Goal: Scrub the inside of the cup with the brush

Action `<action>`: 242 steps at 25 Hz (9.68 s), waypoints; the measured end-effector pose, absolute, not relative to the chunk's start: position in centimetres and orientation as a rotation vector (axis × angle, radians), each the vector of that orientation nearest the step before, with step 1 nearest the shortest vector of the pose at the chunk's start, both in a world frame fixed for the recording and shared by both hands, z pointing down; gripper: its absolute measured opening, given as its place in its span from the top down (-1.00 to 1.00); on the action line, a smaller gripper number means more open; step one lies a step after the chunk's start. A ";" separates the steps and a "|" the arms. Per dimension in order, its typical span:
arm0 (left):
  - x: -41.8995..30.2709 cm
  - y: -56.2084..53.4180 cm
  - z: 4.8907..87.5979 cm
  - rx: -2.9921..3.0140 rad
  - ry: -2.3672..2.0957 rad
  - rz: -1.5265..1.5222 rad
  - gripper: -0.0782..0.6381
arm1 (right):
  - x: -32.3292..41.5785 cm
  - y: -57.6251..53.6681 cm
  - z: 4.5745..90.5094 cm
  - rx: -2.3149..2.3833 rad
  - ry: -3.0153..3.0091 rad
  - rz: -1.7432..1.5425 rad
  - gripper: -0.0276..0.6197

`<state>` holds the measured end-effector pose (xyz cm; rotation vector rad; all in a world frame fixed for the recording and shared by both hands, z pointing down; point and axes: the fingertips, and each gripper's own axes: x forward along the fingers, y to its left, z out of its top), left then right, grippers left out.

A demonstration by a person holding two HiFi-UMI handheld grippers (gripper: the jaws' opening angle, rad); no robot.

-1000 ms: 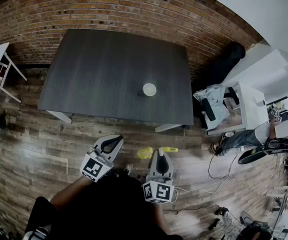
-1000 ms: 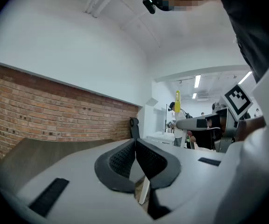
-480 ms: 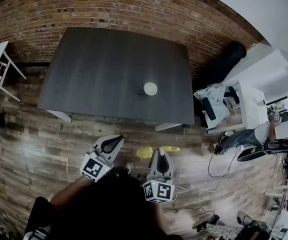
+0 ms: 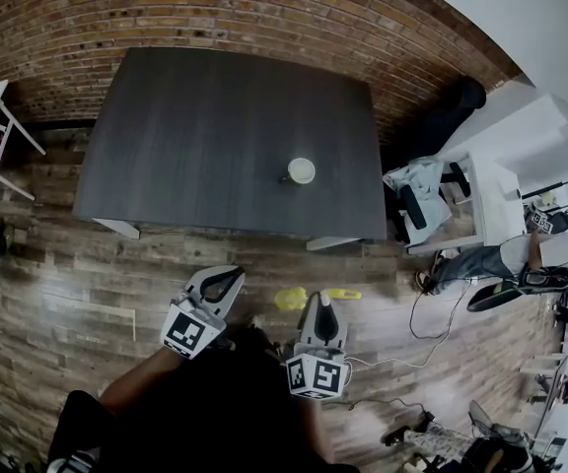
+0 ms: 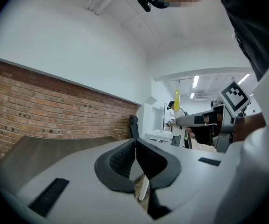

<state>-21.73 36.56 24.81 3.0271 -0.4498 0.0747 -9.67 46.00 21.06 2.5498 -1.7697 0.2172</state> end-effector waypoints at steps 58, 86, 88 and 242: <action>2.7 14.0 45.4 2.940 -0.535 0.569 0.67 | 15.5 16.1 30.3 2.409 -1.943 0.207 0.73; 8.4 12.4 57.3 2.887 -0.179 0.854 0.53 | 16.2 8.1 40.0 2.366 -1.833 0.254 0.73; 8.5 12.4 57.3 2.887 -0.174 0.853 0.54 | 16.4 8.0 40.7 2.378 -1.819 0.267 0.73; 3.9 12.9 50.2 2.871 -0.418 0.815 0.52 | 17.3 15.2 31.5 2.365 -1.993 0.255 0.73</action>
